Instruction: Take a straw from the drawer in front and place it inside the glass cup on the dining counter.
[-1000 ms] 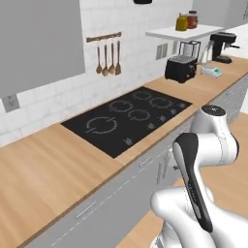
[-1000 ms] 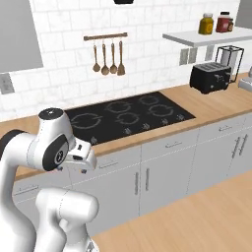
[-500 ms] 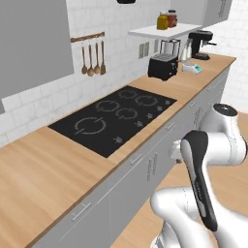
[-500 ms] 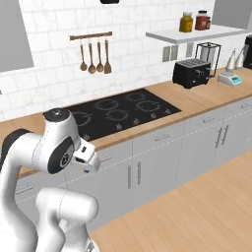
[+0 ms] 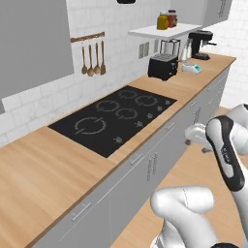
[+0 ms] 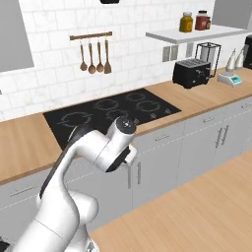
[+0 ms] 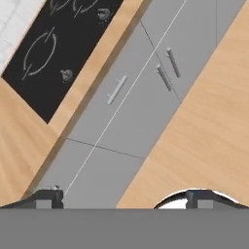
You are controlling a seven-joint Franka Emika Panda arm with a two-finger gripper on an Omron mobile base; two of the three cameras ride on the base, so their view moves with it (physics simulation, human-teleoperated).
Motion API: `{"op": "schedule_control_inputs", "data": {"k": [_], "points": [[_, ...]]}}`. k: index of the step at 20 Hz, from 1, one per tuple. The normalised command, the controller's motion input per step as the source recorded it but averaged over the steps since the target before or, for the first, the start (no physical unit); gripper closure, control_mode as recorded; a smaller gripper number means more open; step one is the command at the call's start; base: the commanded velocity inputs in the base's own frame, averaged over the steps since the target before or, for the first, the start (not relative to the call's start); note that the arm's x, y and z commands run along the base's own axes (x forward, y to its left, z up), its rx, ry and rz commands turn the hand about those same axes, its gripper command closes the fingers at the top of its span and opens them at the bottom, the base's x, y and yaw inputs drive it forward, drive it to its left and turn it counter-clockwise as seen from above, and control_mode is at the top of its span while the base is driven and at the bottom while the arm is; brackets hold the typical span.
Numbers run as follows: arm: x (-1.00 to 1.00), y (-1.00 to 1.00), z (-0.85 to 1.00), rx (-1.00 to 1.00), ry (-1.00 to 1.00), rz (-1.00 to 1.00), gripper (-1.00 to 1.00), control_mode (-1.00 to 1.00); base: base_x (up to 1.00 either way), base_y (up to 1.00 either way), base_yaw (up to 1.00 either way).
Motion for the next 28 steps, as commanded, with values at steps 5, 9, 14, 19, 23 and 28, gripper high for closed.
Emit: {"op": "schedule_control_inputs", "data": {"k": [5,9,14,19,23,28], "points": [[0.96,-0.33,-0.61,0.4,0.0,0.03,-1.0,-1.0,0.0,0.0,0.0],[0.99,-0.02,-0.92,0.3,0.0,0.03,-1.0,-1.0,0.0,0.0,0.0],[0.91,0.0,-0.96,0.23,0.0,0.08,-1.0,-1.0,0.0,0.0,0.0],[0.4,0.12,-0.71,0.21,0.0,0.03,-1.0,-1.0,0.0,0.0,0.0],[0.11,0.39,-0.27,0.13,-0.03,0.0,-1.0,-1.0,0.0,0.0,0.0],[0.13,0.36,0.0,0.08,0.0,0.0,-1.0,-1.0,0.0,0.0,0.0]]}}
